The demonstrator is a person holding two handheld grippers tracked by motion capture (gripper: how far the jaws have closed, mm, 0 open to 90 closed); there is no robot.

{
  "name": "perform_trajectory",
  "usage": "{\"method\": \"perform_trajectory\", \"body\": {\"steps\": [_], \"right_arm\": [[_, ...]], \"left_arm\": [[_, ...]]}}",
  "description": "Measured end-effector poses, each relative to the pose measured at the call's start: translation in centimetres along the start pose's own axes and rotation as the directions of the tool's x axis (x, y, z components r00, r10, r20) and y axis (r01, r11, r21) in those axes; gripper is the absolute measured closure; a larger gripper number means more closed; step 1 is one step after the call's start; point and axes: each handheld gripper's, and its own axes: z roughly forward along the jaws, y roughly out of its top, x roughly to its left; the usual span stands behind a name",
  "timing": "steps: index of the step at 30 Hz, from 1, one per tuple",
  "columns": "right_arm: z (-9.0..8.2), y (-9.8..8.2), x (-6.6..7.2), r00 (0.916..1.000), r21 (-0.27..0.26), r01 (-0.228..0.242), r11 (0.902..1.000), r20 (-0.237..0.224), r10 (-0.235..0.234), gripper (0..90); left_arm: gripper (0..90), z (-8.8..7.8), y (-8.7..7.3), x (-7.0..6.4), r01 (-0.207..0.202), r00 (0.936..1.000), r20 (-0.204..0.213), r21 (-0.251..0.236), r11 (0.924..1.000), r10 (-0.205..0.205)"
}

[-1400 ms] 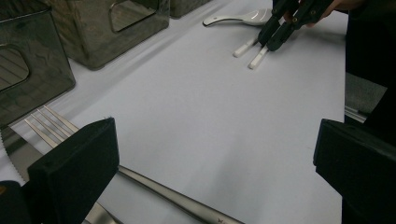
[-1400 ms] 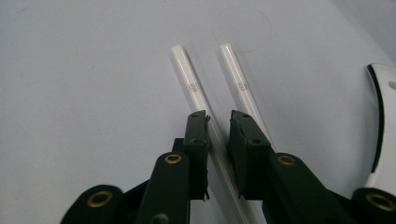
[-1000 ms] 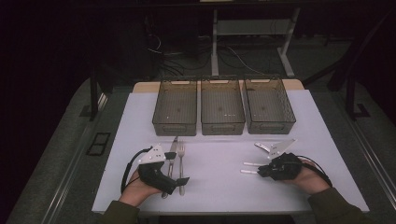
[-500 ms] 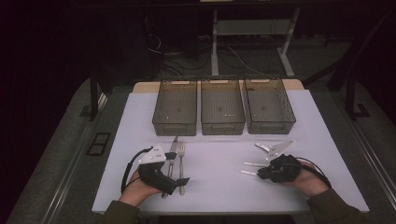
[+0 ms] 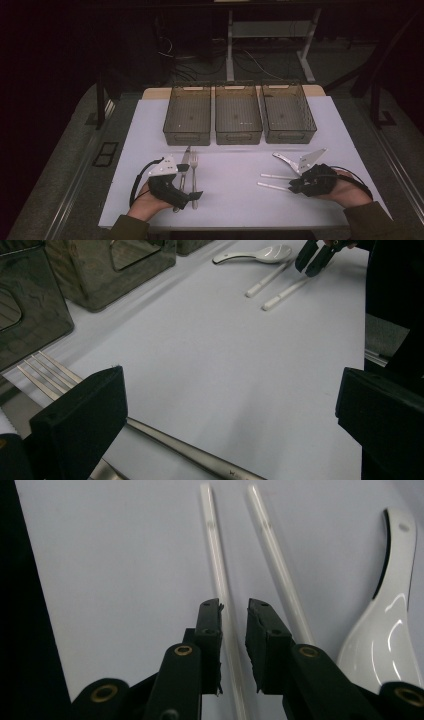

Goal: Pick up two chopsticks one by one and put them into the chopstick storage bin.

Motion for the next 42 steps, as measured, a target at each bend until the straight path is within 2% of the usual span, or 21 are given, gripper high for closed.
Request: {"method": "perform_trajectory", "body": {"steps": [2, 3, 4, 5, 6, 15, 23, 26, 27, 30, 32, 33, 35, 42], "right_arm": [[-0.1, -0.2, -0.1, 0.9999, 0.036, 0.016, 0.9992, -0.004, -0.016, 75.5], [-0.1, -0.2, -0.1, 0.9999, 0.036, 0.016, 0.9992, -0.004, -0.016, 75.5], [-0.1, -0.4, -0.1, 0.9998, 0.063, 0.020, 0.9978, -0.010, -0.020, 75.8], [-0.1, -0.4, -0.1, 0.9998, 0.063, 0.020, 0.9978, -0.010, -0.020, 75.8], [-0.1, -0.4, -0.1, 0.9993, 0.089, 0.036, 0.9954, -0.011, -0.035, 76.1], [0.2, -0.1, 0.0, 0.9975, 0.154, 0.070, 0.9855, -0.005, -0.070, 77.6], [0.9, 0.4, 0.0, 0.9960, 0.205, 0.087, 0.9750, 0.001, -0.089, 79.5], [0.9, 0.6, 0.1, 0.9964, 0.209, 0.084, 0.9744, -0.006, -0.084, 80.4], [1.0, 0.7, 0.0, 0.9942, 0.218, 0.105, 0.9703, 0.000, -0.107, 80.6], [1.1, 1.0, 0.2, 0.9944, 0.239, 0.104, 0.9655, -0.007, -0.105, 81.3], [1.1, 1.2, 0.3, 0.9938, 0.262, 0.109, 0.9587, -0.008, -0.111, 81.7], [1.3, 1.5, 0.3, 0.9914, 0.282, 0.126, 0.9512, -0.003, -0.131, 82.1], [1.3, 1.6, 0.3, 0.9913, 0.294, 0.128, 0.9473, -0.006, -0.132, 82.5], [1.3, 1.7, 0.3, 0.9912, 0.300, 0.128, 0.9453, -0.006, -0.132, 84.3]], "left_arm": [[0.0, 0.0, 0.0, 0.0, -0.003, 1.0000, 0.002, 0.006, 1.0000, 0.003], [0.0, 0.0, 0.0, 0.0, -0.003, 1.0000, 0.002, 0.006, 1.0000, 0.003], [0.0, 0.0, 0.0, 0.0, -0.003, 1.0000, 0.002, 0.007, 1.0000, 0.003], [0.0, 0.0, 0.0, 0.0, -0.004, 1.0000, 0.003, 0.007, 1.0000, 0.004], [0.0, 0.0, 0.0, 0.0, -0.004, 1.0000, 0.003, 0.008, 1.0000, 0.004], [0.0, 0.1, -0.1, 0.0, -0.004, 1.0000, 0.004, 0.011, 0.9999, 0.003], [0.0, 0.2, -0.1, -0.1, -0.006, 1.0000, 0.004, 0.014, 0.9999, 0.006], [0.0, 0.2, -0.1, 0.0, -0.012, 0.9999, 0.005, 0.019, 0.9997, 0.012], [0.0, 0.2, -0.1, 0.0, -0.013, 0.9999, 0.004, 0.021, 0.9997, 0.013], [0.0, 0.3, -0.1, 0.0, -0.012, 0.9999, 0.003, 0.023, 0.9997, 0.012], [0.0, 0.3, -0.1, -0.1, -0.012, 0.9999, 0.004, 0.024, 0.9997, 0.012], [0.0, 0.3, -0.1, -0.1, -0.013, 0.9999, 0.004, 0.024, 0.9996, 0.012], [0.0, 0.3, -0.1, -0.1, -0.012, 0.9999, 0.004, 0.024, 0.9996, 0.012], [0.0, 0.3, -0.1, 0.0, -0.014, 0.9999, 0.004, 0.025, 0.9996, 0.014]]}}
